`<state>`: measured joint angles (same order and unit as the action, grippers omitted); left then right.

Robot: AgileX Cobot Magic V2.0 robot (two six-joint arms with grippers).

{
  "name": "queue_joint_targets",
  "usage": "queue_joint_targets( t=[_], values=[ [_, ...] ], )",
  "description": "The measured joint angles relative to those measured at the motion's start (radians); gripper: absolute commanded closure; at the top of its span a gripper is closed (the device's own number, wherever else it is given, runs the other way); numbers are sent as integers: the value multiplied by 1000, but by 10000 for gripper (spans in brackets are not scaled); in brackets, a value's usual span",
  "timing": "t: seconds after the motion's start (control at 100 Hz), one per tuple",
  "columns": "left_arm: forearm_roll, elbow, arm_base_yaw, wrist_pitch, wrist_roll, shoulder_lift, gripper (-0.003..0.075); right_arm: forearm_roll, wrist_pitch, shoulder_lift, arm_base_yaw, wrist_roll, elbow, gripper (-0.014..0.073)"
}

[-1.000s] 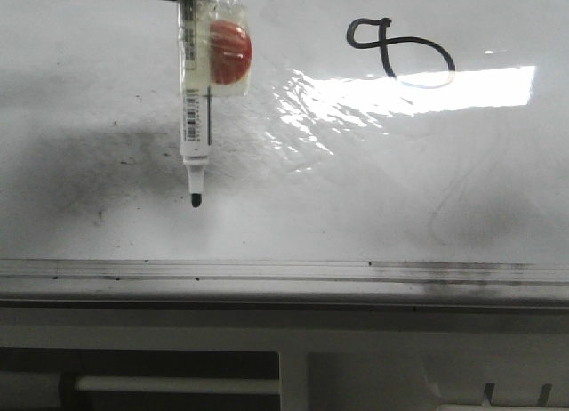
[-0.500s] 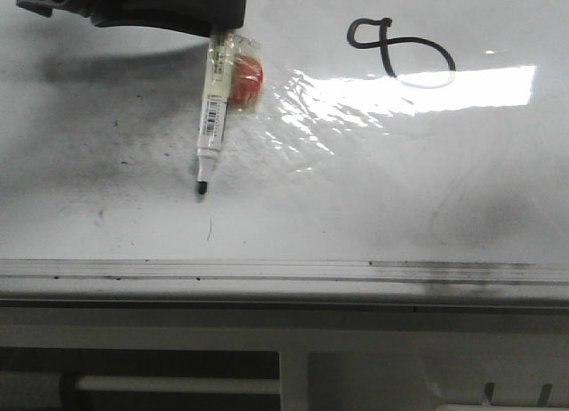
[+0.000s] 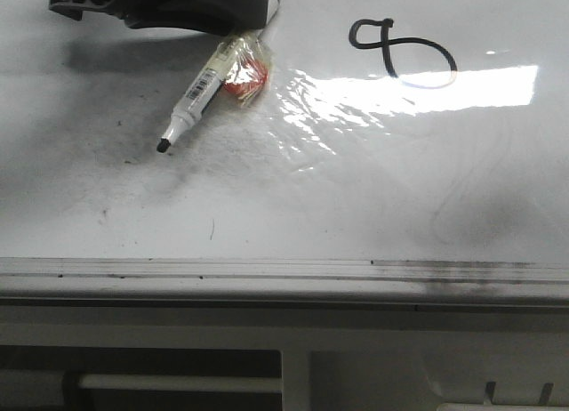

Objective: Write number 8 on whiteboard

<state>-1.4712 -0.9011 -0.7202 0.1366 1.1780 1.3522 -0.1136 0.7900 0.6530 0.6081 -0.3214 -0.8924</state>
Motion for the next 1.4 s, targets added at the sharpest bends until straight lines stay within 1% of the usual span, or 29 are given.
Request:
queue_joint_targets(
  t=[0.04, 0.06, 0.08, 0.09, 0.14, 0.16, 0.17, 0.21, 0.26, 0.28, 0.33, 0.48, 0.53, 0.58, 0.59, 0.6, 0.65, 0.69, 0.71, 0.72, 0.73, 0.75, 0.76, 0.8, 0.83, 0.93, 1.0, 1.19, 1.4],
  values=[
    [0, -2, 0, 0, 0, 0, 636, 0, 0, 0, 0, 0, 0, 656],
    [0, -2, 0, 0, 0, 0, 594, 0, 0, 0, 0, 0, 0, 656],
    [0, -2, 0, 0, 0, 0, 528, 0, 0, 0, 0, 0, 0, 656],
    [0, -4, 0, 0, 0, 0, 528, 0, 0, 0, 0, 0, 0, 656],
    [0, -5, 0, -10, 0, 4, 380, 0, 0, 0, 0, 0, 0, 656],
    [0, -8, 0, -9, 0, 4, 344, 0, 0, 0, 0, 0, 0, 656],
    [0, -8, 0, -5, 0, 4, 310, 0, 0, 0, 0, 0, 0, 656],
    [0, -14, 0, -3, 0, 1, 221, 2, 0, 0, 0, 0, 0, 656],
    [-2, -21, 0, 2, 0, -6, 149, 2, 0, 0, 0, 1, 0, 656],
    [-2, -23, 0, 2, 0, -13, 129, 2, 0, 0, 0, 1, 0, 656],
    [-2, -23, 0, -4, 0, -29, 108, 2, 0, 0, 0, 1, 0, 656],
    [39, -20, 2, -52, 0, -108, 113, 12, 0, -10, 0, 1, 0, 655],
    [69, -9, 4, -54, 0, -159, 124, 22, 0, -29, 0, 1, 0, 655],
    [106, 11, 6, -52, 0, -235, 160, 37, 0, -65, 0, 1, 0, 651],
    [110, 15, 6, -51, 0, -245, 186, 41, 0, -70, 0, 1, 0, 648],
    [114, 24, 6, -49, 0, -255, 186, 44, 0, -77, 0, 1, 0, 645],
    [134, 63, 6, -48, 0, -345, 270, 62, -2, -136, 0, 1, 10, 635],
    [140, 100, 6, -46, 0, -405, 363, 80, -2, -183, 0, 1, 26, 636],
    [145, 126, 6, -46, 0, -440, 434, 90, -2, -216, 0, 1, 37, 636],
    [147, 143, 6, -46, 0, -464, 453, 94, -2, -239, 0, 1, 42, 636],
    [147, 153, 6, -46, 0, -476, 491, 101, -2, -250, 0, 1, 50, 636],
    [147, 181, 6, -46, 0, -512, 529, 114, -4, -286, 0, 1, 65, 636],
    [147, 191, 6, -44, 0, -524, 568, 120, -4, -298, 0, 1, 71, 636],
    [149, 253, 6, -43, 0, -595, 681, 152, -4, -370, 0, 3, 106, 636],
    [151, 295, 6, -42, 0, -643, 743, 174, -4, -419, 0, 8, 133, 636],
    [153, 440, 6, -38, 2, -812, 741, 233, 0, -590, 0, 18, 218, 636],
    [153, 515, 6, -37, 2, -905, 741, 246, 2, -656, 0, 20, 261, 636],
    [153, 621, 6, -14, 3, -1070, 741, 249, 7, -667, -2, 24, 288, 636],
    [153, 660, 6, -6, 3, -1111, 741, 249, 7, -663, -2, 24, 288, 636]
  ],
)
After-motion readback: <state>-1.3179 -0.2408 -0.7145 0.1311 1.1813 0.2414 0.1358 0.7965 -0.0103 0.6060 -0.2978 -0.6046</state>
